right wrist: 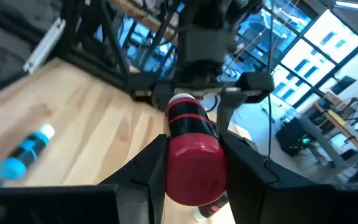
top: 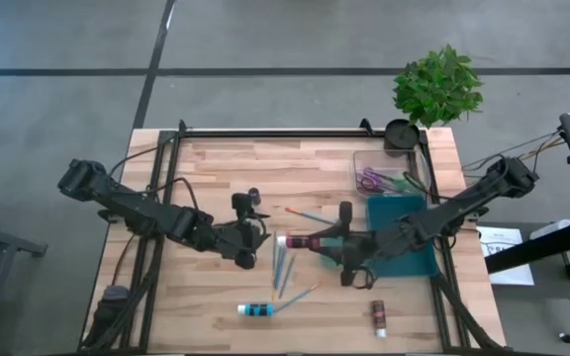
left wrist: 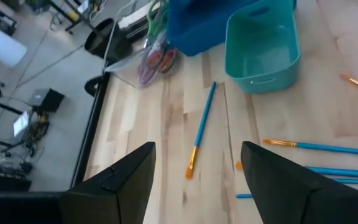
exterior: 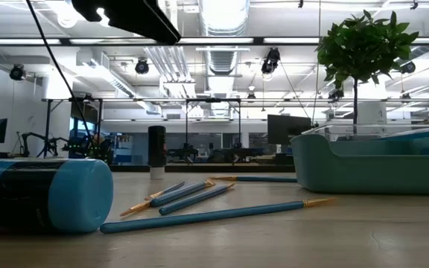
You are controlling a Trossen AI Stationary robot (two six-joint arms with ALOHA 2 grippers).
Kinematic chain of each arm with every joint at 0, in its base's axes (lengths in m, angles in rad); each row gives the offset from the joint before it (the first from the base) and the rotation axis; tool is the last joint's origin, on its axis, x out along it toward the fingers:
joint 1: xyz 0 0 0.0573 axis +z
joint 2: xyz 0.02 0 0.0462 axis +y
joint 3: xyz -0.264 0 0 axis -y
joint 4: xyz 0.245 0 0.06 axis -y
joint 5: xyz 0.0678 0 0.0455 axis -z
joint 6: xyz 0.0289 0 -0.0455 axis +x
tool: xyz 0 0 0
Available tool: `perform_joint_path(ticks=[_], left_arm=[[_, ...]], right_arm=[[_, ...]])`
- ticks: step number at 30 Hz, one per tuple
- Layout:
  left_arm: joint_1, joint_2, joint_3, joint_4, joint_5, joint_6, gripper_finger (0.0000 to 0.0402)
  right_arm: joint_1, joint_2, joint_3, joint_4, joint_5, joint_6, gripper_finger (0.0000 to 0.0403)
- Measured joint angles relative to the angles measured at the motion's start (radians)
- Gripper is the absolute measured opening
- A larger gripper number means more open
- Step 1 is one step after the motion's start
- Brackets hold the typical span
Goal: Pick & Place Paint Supplies
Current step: Put the red paint bottle into the green bin
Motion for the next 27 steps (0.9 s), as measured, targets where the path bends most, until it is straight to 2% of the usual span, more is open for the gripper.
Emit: perform_joint_path(ticks=[3, 6, 9, 11, 15, 17, 20, 21, 27], left_arm=[[-0.015, 0.000, -0.003, 0.070, 0.013, 0.039, 0.0244], [-0.007, 0.000, -0.033, 0.181, 0.122, 0.049, 0.0244], [0.027, 0.001, -0.069, 0.226, 0.215, 0.054, 0.0244], [0.041, 0.001, -0.085, 0.261, 0.236, 0.099, 0.0244], [0.004, 0.001, -0.089, 0.381, 0.180, 0.274, 0.0244], [-0.036, 0.001, -0.088, 0.437, 0.089, 0.390, 0.0244], [-0.083, 0.001, -0.098, 0.494, -0.099, 0.520, 0.0244], [-0.090, 0.001, -0.099, 0.511, -0.126, 0.551, 0.0244], [-0.111, 0.001, -0.099, 0.729, -0.106, 0.724, 0.0241]], right_arm=[[0.015, -0.030, 0.000, -0.010, 0.000, 0.038, 0.0116], [0.027, -0.042, 0.000, -0.016, -0.001, 0.050, 0.0116], [0.035, -0.042, 0.000, -0.018, -0.003, 0.058, 0.0116], [0.037, -0.042, -0.001, -0.017, -0.003, 0.064, 0.0116], [0.039, -0.051, -0.001, -0.019, -0.003, 0.079, 0.0116], [0.039, -0.064, -0.001, -0.018, -0.002, 0.089, 0.0116], [0.040, -0.092, -0.001, -0.022, -0.003, 0.115, 0.0116], [0.040, -0.100, -0.001, -0.022, -0.004, 0.125, 0.0116], [0.040, -0.134, -0.001, -0.011, -0.034, 0.195, 0.0116]])
